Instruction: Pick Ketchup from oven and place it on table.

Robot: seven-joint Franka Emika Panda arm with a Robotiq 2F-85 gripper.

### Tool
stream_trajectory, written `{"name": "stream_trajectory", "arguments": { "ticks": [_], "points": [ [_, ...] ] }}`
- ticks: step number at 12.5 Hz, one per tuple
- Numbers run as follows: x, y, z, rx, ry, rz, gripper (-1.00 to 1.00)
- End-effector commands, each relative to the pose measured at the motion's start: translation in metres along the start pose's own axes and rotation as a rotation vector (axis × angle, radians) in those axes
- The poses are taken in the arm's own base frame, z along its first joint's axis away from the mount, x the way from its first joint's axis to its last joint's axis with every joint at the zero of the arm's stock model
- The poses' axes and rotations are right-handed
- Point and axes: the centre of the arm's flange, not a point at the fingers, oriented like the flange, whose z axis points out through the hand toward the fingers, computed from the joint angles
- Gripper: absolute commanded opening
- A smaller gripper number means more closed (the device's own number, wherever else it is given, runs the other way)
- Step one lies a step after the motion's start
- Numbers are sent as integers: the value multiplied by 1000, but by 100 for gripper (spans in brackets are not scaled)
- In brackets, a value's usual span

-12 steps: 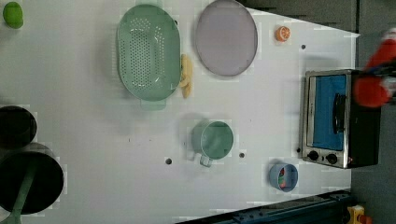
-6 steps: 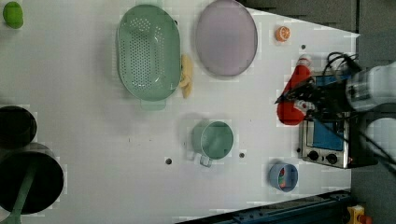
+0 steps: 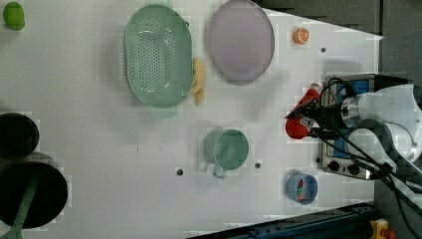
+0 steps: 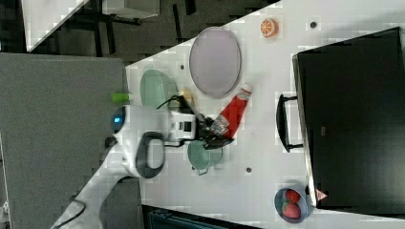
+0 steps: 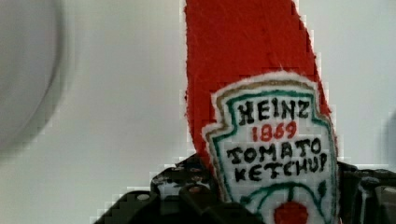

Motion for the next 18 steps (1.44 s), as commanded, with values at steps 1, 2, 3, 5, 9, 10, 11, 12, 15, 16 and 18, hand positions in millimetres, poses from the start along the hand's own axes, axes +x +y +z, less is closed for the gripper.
{"name": "stream_trajectory", "arguments": {
  "ticks": [1,2,3,5,9,10,11,12,15,16,18],
  "points": [
    [-8,-10,27,51,52,-20,29],
    [-10,-9,40,54,57,-23,29],
    [-12,-7,53,50,57,-24,38],
    [-11,-11,60,84,89,-24,80],
    [-14,-10,37,92,88,-25,100],
    [-14,-11,18,107,97,-25,100],
    [-13,-11,-7,128,110,-23,100],
    [-11,-11,-38,151,124,-20,100],
    [-16,-4,-138,175,127,-22,100],
    [-20,-2,-173,177,125,-26,100],
    [-26,7,-239,192,131,-30,100]
  ]
}}
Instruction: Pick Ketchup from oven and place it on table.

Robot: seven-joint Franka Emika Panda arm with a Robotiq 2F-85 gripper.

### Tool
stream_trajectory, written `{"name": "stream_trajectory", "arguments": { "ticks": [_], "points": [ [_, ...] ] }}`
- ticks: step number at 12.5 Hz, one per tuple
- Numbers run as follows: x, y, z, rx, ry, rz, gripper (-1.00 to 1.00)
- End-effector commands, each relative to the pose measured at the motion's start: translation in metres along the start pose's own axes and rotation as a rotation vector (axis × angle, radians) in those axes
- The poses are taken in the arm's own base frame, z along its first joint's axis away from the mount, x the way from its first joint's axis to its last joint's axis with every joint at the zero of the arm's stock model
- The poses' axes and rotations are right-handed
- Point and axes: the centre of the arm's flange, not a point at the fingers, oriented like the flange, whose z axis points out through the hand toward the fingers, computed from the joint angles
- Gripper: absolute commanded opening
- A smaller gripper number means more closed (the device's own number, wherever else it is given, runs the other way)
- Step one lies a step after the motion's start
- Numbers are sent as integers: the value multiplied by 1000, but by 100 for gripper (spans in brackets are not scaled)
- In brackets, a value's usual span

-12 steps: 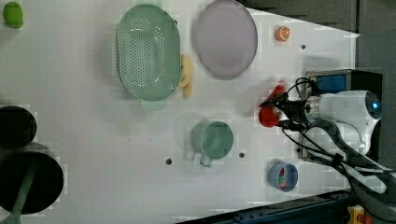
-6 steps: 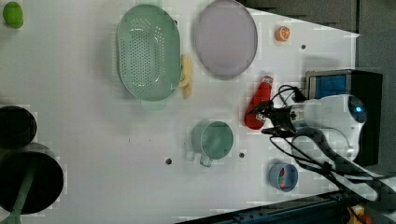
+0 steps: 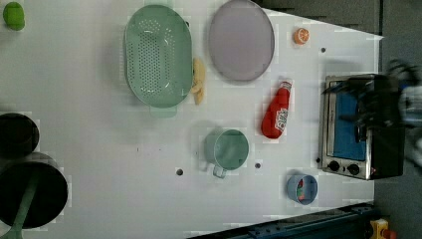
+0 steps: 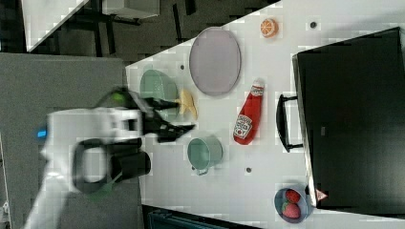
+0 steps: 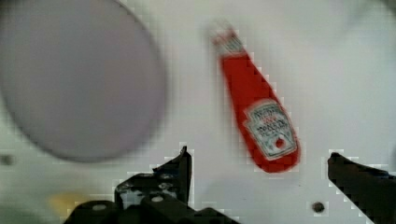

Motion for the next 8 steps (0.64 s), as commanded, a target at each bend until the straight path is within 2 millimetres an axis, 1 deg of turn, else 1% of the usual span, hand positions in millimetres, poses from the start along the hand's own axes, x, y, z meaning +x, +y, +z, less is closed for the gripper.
{"name": "stream_trajectory", "arguments": {
  "ticks": [1,3,4,5,6,8],
  "points": [
    [-5,-2,-89,36,20,0,100],
    [-4,-5,-140,54,35,-5,100],
    [-4,-8,-162,61,41,-9,100],
    [-5,-8,-179,65,45,-11,100],
    [-6,-5,-187,51,32,-9,100],
    [-8,-3,-189,34,17,-10,100]
  ]
}}
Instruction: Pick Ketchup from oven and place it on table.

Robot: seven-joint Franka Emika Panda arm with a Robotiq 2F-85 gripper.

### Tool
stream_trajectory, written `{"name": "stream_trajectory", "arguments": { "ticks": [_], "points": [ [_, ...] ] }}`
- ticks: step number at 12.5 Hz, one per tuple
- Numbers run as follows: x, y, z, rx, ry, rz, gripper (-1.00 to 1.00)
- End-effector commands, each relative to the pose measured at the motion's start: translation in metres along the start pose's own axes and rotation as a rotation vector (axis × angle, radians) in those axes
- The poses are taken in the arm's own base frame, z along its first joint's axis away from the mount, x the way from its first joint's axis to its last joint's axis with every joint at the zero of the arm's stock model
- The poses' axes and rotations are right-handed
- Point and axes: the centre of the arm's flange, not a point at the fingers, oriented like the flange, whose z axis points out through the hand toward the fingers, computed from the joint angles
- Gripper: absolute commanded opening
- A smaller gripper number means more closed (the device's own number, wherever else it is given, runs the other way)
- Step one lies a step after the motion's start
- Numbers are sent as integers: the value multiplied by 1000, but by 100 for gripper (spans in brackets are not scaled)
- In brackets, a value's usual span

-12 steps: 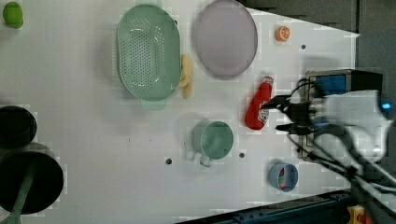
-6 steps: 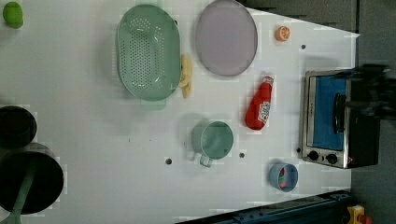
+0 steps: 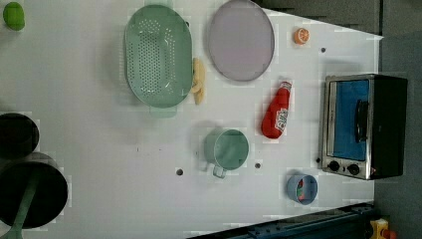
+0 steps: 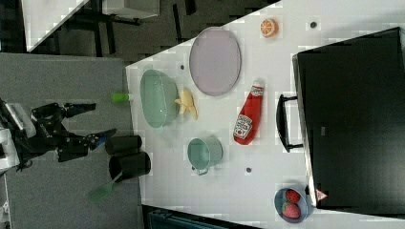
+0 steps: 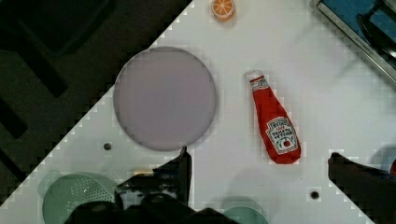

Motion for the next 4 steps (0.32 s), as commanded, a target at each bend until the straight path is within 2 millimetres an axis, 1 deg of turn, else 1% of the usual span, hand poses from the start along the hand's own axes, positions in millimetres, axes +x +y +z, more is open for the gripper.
{"name": "stream_trajectory", "arguments": {
  "ticks": [1,4],
  "points": [
    [12,6,38,-68,-84,39,100],
    [12,5,43,-74,-89,39,100]
  ]
}}
